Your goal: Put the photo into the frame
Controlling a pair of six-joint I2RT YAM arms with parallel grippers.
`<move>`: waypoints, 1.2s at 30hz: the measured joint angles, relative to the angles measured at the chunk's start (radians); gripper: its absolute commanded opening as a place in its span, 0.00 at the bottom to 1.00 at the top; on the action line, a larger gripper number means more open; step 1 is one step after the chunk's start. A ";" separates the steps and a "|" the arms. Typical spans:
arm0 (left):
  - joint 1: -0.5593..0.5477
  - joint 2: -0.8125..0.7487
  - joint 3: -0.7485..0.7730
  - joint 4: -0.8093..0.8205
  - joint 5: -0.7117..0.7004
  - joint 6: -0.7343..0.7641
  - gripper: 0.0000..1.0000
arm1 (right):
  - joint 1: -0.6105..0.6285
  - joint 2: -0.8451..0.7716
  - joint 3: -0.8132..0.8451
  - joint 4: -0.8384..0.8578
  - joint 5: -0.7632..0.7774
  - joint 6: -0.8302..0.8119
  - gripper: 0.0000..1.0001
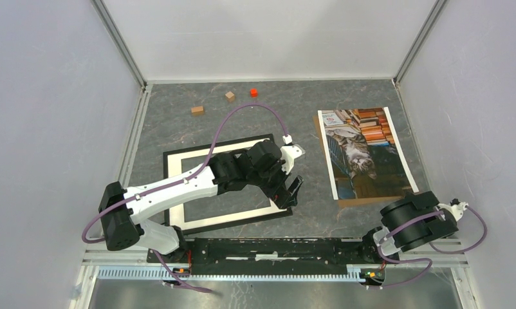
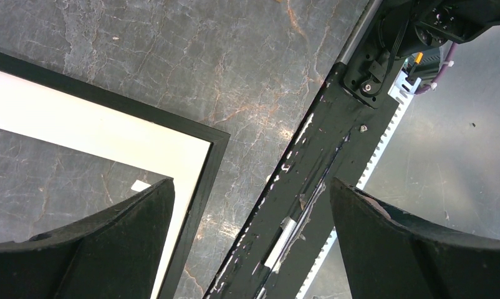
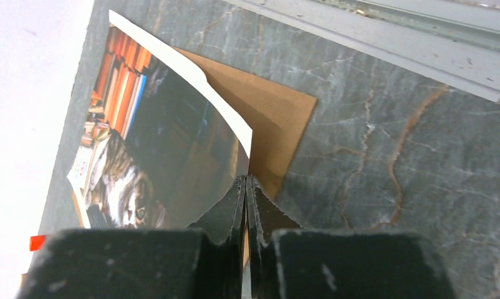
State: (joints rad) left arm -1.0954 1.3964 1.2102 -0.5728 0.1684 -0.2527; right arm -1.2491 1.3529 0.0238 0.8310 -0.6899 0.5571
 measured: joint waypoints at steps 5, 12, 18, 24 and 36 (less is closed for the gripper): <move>0.000 0.005 0.000 0.000 0.000 0.000 1.00 | 0.027 -0.053 0.010 -0.006 -0.024 0.021 0.00; 0.000 0.018 0.000 0.000 -0.001 0.000 1.00 | 0.118 -0.391 0.164 -0.338 0.043 -0.058 0.00; 0.002 0.018 -0.002 0.005 -0.005 0.000 1.00 | 0.235 -0.481 0.314 -0.562 0.091 -0.134 0.00; 0.036 0.018 -0.014 0.029 0.002 -0.004 1.00 | 0.354 -0.484 0.480 -0.756 0.131 -0.200 0.09; 0.059 0.017 -0.023 0.060 0.034 -0.019 1.00 | 0.352 -0.432 0.265 -0.673 0.357 -0.144 0.70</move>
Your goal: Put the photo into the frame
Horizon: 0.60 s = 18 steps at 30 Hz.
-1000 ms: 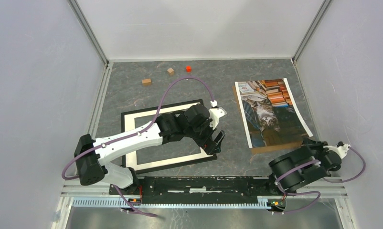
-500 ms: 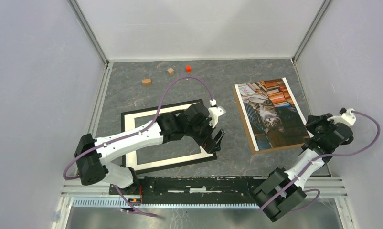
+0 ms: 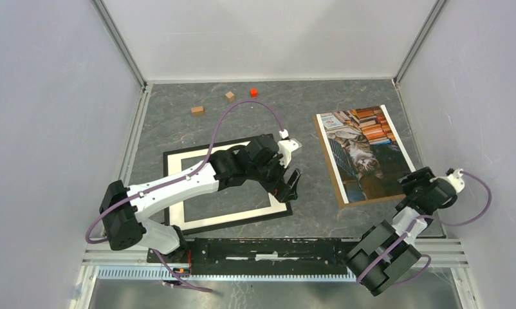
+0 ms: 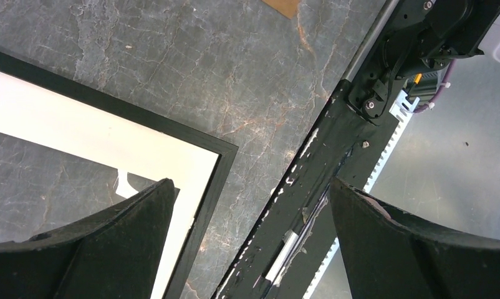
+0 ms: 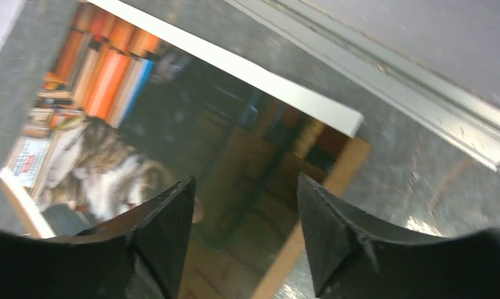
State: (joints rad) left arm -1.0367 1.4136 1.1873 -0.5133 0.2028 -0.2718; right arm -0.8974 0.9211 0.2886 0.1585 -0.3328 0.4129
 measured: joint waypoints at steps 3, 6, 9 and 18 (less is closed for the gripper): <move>0.004 -0.005 -0.003 0.000 0.009 0.000 1.00 | -0.002 0.016 -0.071 0.046 0.048 0.010 0.74; 0.012 -0.008 -0.003 0.001 0.021 0.000 1.00 | 0.003 0.068 -0.078 0.098 0.050 0.001 0.84; 0.024 -0.008 -0.005 0.013 0.051 -0.006 1.00 | 0.024 0.133 -0.058 0.113 0.061 -0.034 0.87; 0.029 -0.008 -0.016 0.023 0.092 -0.022 1.00 | 0.163 0.349 0.158 0.034 0.211 -0.135 0.91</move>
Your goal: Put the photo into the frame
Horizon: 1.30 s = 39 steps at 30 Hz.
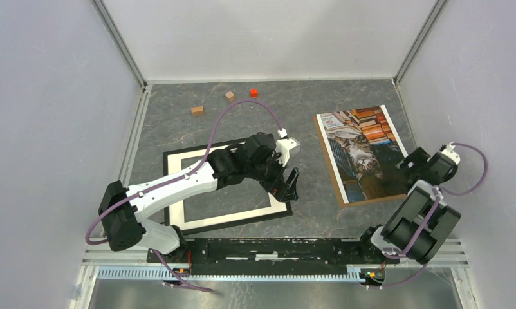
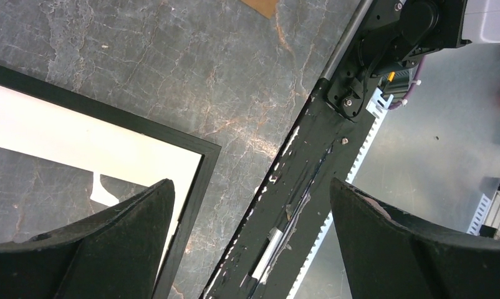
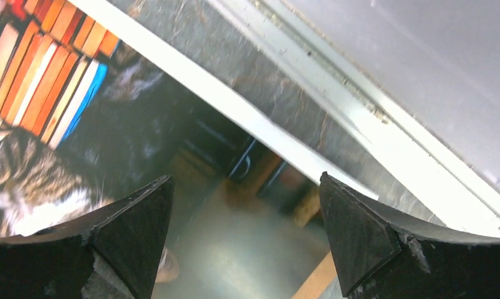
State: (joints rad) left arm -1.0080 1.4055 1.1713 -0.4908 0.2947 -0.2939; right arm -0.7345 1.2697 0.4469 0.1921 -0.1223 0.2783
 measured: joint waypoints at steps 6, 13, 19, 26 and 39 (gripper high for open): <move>0.000 0.010 0.000 0.000 0.003 -0.004 1.00 | 0.021 0.142 0.146 -0.040 0.077 -0.026 0.92; 0.000 0.036 0.000 0.000 0.004 -0.004 1.00 | 0.055 0.229 0.202 -0.061 0.122 -0.043 0.92; 0.000 0.039 0.000 0.000 0.004 -0.004 1.00 | 0.069 0.238 0.184 -0.065 0.127 -0.045 0.91; 0.000 0.039 0.000 0.000 0.005 -0.005 1.00 | 0.078 0.207 0.105 0.006 0.107 -0.055 0.91; 0.000 0.029 0.000 0.001 0.014 -0.005 1.00 | 0.079 -0.060 -0.090 -0.041 -0.184 0.003 0.90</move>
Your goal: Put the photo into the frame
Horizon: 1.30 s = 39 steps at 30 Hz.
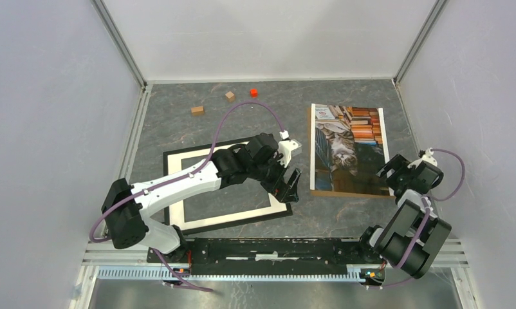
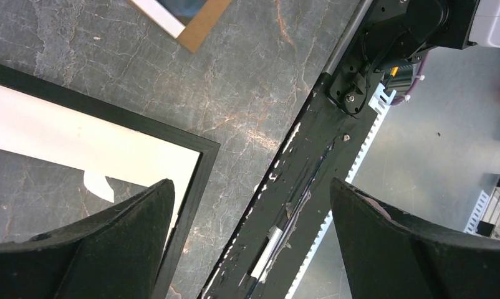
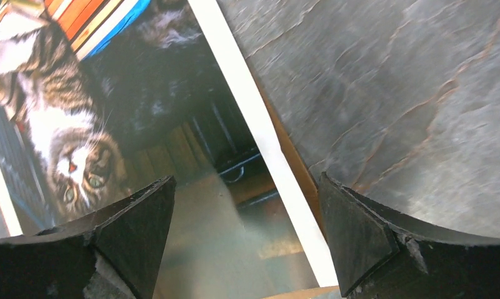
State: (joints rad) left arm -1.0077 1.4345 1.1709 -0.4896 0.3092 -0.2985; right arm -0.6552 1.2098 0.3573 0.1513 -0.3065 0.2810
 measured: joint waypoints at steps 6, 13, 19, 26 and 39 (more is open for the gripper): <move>0.000 0.011 0.000 -0.001 -0.001 0.000 1.00 | 0.001 -0.043 -0.002 -0.088 -0.093 -0.018 0.88; 0.028 0.112 0.000 0.014 0.007 -0.071 1.00 | 0.001 -0.072 -0.002 -0.152 -0.140 -0.048 0.88; 0.060 0.222 0.040 0.072 0.024 -0.212 1.00 | 0.001 -0.098 -0.002 -0.199 -0.155 -0.063 0.88; 0.078 0.491 0.251 0.179 0.042 -0.349 1.00 | 0.001 -0.081 0.002 -0.188 -0.159 -0.062 0.90; 0.116 0.791 0.500 0.179 0.042 -0.411 1.00 | 0.005 -0.067 0.004 -0.163 -0.143 -0.062 0.90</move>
State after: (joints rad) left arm -0.8921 2.2257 1.6711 -0.3111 0.3508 -0.7097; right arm -0.6498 1.1431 0.3611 -0.0120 -0.4500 0.2188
